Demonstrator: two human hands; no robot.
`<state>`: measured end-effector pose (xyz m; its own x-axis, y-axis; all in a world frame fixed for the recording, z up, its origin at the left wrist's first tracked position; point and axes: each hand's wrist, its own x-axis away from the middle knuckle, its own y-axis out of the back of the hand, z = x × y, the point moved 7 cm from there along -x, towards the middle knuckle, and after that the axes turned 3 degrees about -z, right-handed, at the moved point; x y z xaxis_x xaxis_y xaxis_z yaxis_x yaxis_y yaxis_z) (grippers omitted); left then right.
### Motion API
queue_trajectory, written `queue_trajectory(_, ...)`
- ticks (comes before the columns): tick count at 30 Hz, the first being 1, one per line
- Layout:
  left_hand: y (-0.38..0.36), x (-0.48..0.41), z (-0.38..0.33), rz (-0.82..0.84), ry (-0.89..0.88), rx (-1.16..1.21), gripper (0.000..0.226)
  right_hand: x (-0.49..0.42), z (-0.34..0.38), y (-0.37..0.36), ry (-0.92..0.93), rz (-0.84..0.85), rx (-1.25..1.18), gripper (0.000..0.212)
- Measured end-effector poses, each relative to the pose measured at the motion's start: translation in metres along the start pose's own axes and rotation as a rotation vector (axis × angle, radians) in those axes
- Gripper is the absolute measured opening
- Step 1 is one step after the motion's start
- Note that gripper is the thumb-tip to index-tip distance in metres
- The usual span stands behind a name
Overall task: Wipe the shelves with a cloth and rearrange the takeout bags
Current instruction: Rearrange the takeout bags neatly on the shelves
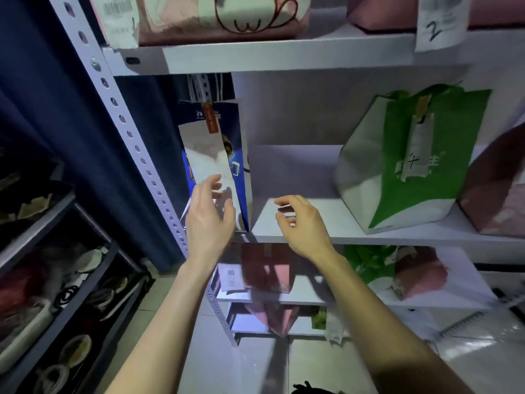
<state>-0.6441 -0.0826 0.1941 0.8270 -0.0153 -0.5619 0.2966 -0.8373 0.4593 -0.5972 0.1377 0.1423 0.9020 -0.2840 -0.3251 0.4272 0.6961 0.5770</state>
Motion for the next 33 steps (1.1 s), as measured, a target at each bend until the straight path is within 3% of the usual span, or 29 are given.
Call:
queue_trajectory(5, -0.09, 0.015, -0.048, 0.272, -0.096, 0.031, 0.036, 0.015, -0.044, 0.081, -0.027, -0.03, 0.071, 0.018)
queue_trajectory(11, -0.178, 0.048, -0.112, 0.377, -0.147, 0.118, 0.022, 0.038, -0.099, 0.173, -0.085, -0.028, 0.191, 0.018)
queue_trajectory(20, -0.236, 0.072, -0.197, 0.24, -0.072, 0.159, 0.058, 0.063, -0.141, 0.245, -0.071, 0.037, 0.173, 0.017)
queue_trajectory(25, -0.262, 0.077, -0.223, 0.254, -0.111, 0.018, 0.019, 0.078, -0.175, 0.272, -0.11, -0.01, 0.148, 0.018)
queue_trajectory(29, -0.25, 0.071, -0.209, 0.191, -0.059, -0.043, 0.02, 0.078, -0.195, 0.276, -0.155, -0.058, 0.132, 0.024)
queue_trajectory(31, -0.236, 0.066, -0.197, 0.154, -0.048, -0.046, 0.018, 0.077, -0.203, 0.278, -0.224, -0.173, 0.114, 0.03)
queue_trajectory(33, -0.217, 0.059, -0.181, 0.117, -0.038, -0.045, 0.015, 0.076, -0.206, 0.28, -0.305, -0.317, 0.12, 0.049)
